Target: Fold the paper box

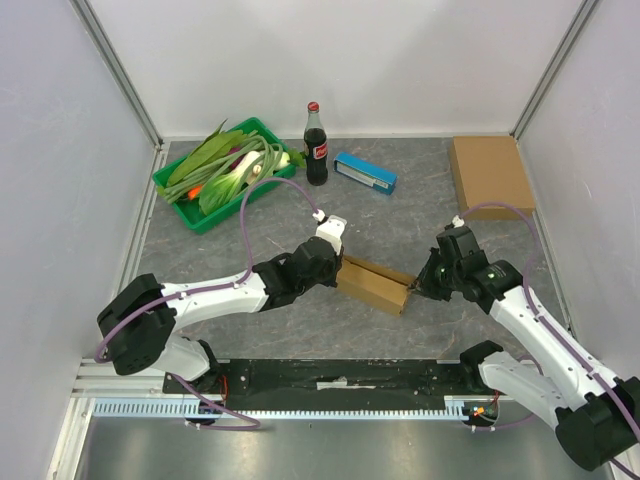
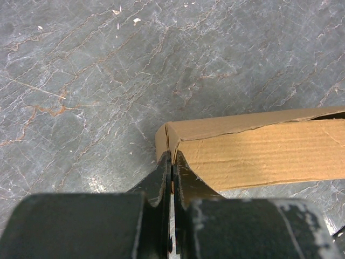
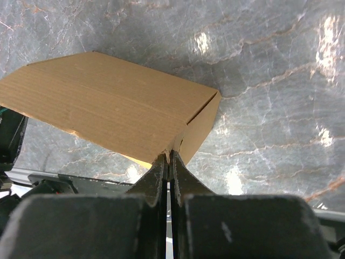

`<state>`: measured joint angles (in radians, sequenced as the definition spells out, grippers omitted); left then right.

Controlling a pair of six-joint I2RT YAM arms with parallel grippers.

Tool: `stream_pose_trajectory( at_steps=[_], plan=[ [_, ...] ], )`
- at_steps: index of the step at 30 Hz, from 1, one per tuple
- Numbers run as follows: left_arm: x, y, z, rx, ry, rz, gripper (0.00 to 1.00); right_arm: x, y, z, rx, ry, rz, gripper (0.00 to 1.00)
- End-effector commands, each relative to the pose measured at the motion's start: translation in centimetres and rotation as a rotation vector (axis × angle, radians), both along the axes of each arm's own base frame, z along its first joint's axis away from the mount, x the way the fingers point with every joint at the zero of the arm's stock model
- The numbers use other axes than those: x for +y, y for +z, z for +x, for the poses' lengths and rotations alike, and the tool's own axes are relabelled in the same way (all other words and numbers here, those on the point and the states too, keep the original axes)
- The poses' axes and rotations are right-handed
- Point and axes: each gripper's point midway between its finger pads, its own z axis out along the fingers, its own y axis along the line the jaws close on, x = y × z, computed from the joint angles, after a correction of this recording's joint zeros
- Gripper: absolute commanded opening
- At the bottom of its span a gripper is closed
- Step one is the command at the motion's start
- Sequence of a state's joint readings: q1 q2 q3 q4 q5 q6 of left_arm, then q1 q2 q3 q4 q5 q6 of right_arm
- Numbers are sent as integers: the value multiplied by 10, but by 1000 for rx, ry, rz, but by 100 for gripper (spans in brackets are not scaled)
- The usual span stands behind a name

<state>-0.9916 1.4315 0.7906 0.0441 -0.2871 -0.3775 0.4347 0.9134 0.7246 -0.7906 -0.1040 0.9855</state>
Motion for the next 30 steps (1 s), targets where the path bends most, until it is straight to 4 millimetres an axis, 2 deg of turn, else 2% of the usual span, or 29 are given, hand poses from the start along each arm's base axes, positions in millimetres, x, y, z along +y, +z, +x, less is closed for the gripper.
stream_pose_trajectory(
  at_steps=[1, 5, 12, 15, 24, 27, 30],
  plan=[
    [7, -28, -24, 99, -30, 56, 2, -6, -19, -5, -26, 75, -59, 0],
    [6, -24, -22, 92, -31, 54, 2, -11, -36, -12, -7, 95, -84, 0],
    [6, -20, -22, 88, -27, 49, 2, -17, -38, -12, -53, 113, -165, 0],
    [6, -20, -22, 89, -27, 48, 2, -13, -38, -14, -67, 138, -195, 0],
    [6, -16, -23, 90, -25, 32, 2, -5, -51, -33, -77, 165, -295, 0],
    [7, -14, -26, 93, -31, 26, 9, -3, -60, -37, -72, 171, -291, 0],
    [10, -3, -30, 87, -43, 3, 24, -3, -60, -33, -90, 177, -298, 0]
  ],
)
